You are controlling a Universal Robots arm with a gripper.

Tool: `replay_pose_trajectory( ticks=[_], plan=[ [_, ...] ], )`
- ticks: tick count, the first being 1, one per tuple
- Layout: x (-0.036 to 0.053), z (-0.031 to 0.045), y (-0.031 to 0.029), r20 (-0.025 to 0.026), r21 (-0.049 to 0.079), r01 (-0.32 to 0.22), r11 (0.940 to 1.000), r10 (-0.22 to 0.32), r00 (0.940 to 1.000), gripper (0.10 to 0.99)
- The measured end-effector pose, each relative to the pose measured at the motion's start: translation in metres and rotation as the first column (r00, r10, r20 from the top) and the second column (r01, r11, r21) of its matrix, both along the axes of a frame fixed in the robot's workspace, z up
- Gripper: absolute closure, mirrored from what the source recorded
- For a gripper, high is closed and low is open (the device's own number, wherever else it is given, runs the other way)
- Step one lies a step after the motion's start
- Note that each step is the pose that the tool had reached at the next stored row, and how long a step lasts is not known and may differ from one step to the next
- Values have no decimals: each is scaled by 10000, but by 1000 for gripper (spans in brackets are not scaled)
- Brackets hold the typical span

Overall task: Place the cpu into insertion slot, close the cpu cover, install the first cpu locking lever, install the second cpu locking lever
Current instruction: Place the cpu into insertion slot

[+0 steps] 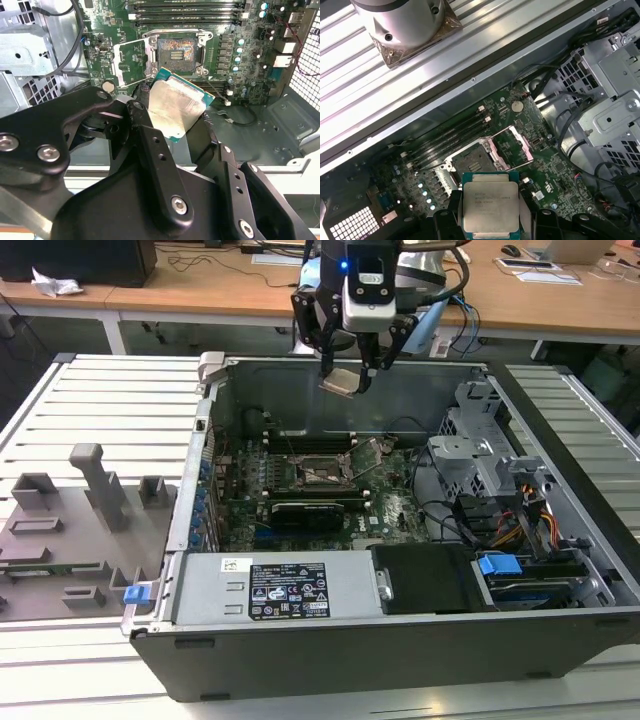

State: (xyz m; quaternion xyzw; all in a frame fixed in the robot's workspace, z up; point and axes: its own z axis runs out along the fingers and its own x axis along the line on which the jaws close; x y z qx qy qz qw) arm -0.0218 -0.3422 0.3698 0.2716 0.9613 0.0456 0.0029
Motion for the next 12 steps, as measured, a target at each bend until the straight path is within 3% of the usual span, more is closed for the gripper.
replay_pose_trajectory(
  ticks=[12],
  plan=[
    [0, -4, 0, 0, 0, 962, 9954, -962, 9954, 545]
  ],
)
